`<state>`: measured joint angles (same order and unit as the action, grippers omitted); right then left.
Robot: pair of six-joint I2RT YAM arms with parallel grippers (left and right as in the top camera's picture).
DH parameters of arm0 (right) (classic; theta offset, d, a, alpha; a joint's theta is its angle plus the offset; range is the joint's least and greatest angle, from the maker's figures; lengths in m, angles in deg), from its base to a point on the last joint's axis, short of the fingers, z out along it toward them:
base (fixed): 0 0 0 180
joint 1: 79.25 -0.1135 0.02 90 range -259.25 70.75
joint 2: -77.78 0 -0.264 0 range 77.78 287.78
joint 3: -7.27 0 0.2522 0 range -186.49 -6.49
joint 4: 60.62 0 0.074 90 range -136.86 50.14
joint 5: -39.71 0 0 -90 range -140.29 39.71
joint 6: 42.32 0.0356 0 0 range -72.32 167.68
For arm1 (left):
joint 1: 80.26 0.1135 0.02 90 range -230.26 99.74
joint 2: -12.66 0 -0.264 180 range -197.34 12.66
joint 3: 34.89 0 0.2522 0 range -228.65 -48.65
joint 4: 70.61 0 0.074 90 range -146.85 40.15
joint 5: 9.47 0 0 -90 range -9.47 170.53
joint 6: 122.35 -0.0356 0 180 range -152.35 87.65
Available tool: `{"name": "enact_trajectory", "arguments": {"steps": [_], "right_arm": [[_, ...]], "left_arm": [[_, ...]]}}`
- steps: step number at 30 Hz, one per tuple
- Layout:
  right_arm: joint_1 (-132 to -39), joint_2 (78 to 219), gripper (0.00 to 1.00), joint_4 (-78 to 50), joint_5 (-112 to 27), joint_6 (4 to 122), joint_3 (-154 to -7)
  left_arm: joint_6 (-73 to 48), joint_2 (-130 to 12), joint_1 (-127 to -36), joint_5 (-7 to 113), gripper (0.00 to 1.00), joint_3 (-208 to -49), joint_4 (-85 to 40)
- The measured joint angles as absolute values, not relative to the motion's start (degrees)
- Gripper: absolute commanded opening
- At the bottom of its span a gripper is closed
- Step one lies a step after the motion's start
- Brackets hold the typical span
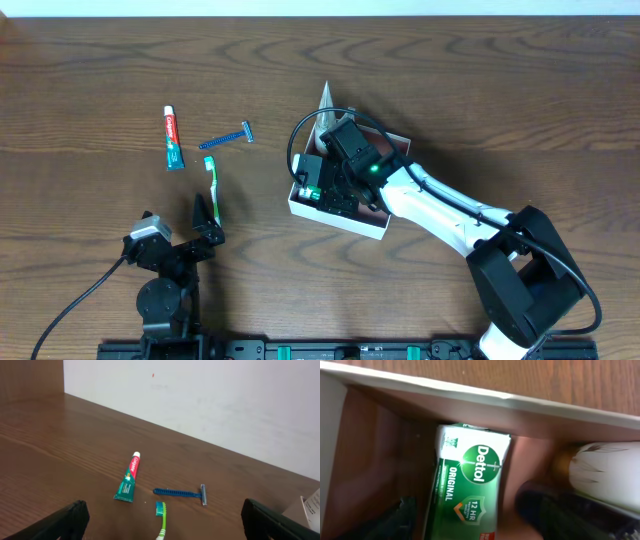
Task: Pack container
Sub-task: 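Carry the Dettol bar with the right gripper into the box's front left, then open the right gripper and withdraw it to the right side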
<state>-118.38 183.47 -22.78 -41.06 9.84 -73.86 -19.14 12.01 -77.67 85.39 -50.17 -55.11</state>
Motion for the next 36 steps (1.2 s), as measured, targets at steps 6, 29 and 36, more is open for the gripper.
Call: {"name": "enact_trajectory", "arguments": {"steps": [6, 29, 36], "right_arm": [[-118.8, 182.8, 0.81, -22.7, -41.4, 12.1, -73.9], [-122.0, 164.7, 0.47, 1.9, -49.9, 55.4, -74.8], [-114.8, 164.9, 0.38, 2.8, -55.8, 70.9, -74.8]], "left_arm": [[-19.1, 12.0, -77.7, 85.4, 0.98, -50.2, -55.1], [-19.1, 12.0, -77.7, 85.4, 0.98, -50.2, -55.1], [-19.1, 12.0, -77.7, 85.4, 0.98, -50.2, -55.1]]}}
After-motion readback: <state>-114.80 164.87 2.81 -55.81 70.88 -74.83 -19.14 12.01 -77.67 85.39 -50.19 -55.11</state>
